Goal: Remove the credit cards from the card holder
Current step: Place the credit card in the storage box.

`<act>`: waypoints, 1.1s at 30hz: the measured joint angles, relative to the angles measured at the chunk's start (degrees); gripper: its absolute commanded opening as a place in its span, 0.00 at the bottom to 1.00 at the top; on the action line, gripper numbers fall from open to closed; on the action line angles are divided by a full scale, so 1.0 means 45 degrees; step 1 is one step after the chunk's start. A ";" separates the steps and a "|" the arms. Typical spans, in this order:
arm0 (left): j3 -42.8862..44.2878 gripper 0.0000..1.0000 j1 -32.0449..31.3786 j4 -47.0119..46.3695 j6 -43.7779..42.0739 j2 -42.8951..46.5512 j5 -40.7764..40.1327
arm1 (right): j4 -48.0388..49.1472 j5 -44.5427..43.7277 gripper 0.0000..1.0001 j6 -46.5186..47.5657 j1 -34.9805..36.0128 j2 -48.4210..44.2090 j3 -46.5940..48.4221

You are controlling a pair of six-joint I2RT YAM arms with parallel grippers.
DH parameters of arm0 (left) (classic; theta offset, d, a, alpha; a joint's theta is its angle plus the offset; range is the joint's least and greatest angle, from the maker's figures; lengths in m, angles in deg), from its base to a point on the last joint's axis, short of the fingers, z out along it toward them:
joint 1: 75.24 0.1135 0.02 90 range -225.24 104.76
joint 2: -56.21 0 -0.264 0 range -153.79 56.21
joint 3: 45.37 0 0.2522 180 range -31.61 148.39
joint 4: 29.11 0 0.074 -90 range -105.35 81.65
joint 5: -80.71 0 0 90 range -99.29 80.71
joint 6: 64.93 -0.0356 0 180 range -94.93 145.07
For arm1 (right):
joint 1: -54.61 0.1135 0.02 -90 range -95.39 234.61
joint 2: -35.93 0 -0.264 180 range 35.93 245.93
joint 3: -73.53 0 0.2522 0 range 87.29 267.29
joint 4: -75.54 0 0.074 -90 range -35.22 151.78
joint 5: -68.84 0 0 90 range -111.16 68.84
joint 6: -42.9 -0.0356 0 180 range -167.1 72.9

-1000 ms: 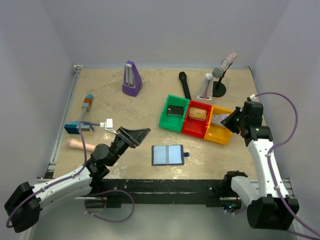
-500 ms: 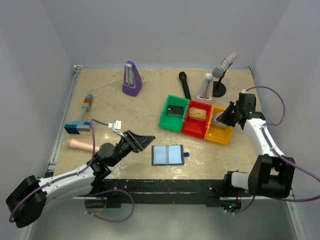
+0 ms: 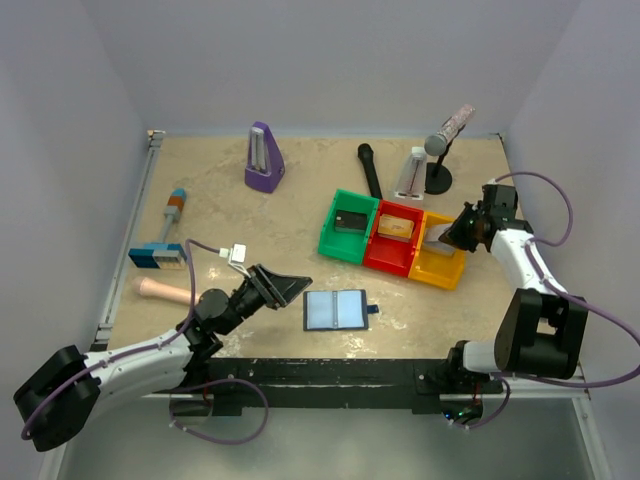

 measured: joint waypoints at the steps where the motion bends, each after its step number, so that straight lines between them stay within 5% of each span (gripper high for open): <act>1: -0.0015 0.67 0.0000 -0.0063 -0.0010 -0.0010 0.0019 | 0.0015 -0.0005 0.00 0.0044 0.0000 0.0039 0.0000; 15: -0.0165 0.67 0.0000 -0.0233 -0.0015 -0.0131 0.0107 | -0.0092 -0.0175 0.24 0.0180 -0.0097 0.0165 0.0000; 33: -0.0165 0.67 0.0019 -0.0471 -0.0010 -0.0466 0.0316 | -0.0194 -0.0729 0.38 0.0121 -0.0151 0.0180 0.0000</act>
